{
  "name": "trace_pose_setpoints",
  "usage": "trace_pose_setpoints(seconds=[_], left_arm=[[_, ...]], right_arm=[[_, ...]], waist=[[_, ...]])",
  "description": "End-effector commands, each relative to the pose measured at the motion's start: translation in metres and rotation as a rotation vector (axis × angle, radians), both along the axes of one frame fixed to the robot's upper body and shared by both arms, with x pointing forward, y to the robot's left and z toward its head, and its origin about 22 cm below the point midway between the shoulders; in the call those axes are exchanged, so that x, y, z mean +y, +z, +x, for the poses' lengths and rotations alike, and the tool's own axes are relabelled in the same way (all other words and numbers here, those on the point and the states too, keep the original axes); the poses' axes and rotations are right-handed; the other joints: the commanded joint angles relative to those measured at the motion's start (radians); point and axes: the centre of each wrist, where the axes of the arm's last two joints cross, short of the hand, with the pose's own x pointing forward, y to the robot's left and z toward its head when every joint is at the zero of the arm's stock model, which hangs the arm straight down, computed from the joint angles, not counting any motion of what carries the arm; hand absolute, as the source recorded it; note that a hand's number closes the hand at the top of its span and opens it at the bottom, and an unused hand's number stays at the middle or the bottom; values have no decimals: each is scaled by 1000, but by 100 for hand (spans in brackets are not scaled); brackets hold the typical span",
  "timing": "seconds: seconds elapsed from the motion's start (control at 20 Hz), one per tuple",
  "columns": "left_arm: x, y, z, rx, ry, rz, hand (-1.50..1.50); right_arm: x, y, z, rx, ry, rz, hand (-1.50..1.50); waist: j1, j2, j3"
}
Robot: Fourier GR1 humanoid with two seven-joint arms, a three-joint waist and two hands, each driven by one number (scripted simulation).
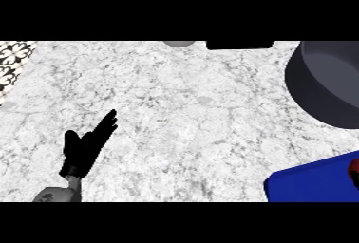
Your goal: Pick the tomato from the tray and place it in the pot
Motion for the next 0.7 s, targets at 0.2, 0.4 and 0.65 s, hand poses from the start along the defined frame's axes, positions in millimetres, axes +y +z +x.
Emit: trace_pose_setpoints(seconds=[0.2,0.4,0.65], left_arm=[[-4,-3,1,-4,-32,-20,0],[-10,4,2,-15,-52,5,0],[-13,-19,3,-9,-36,14,0]], right_arm=[[-120,56,-52,0,-30,-198,150],[-126,74,-15,18,-37,-319,150],[-139,121,8,15,-55,-408,150]], waist=[[36,8,2],[44,6,0],[33,5,-2]])
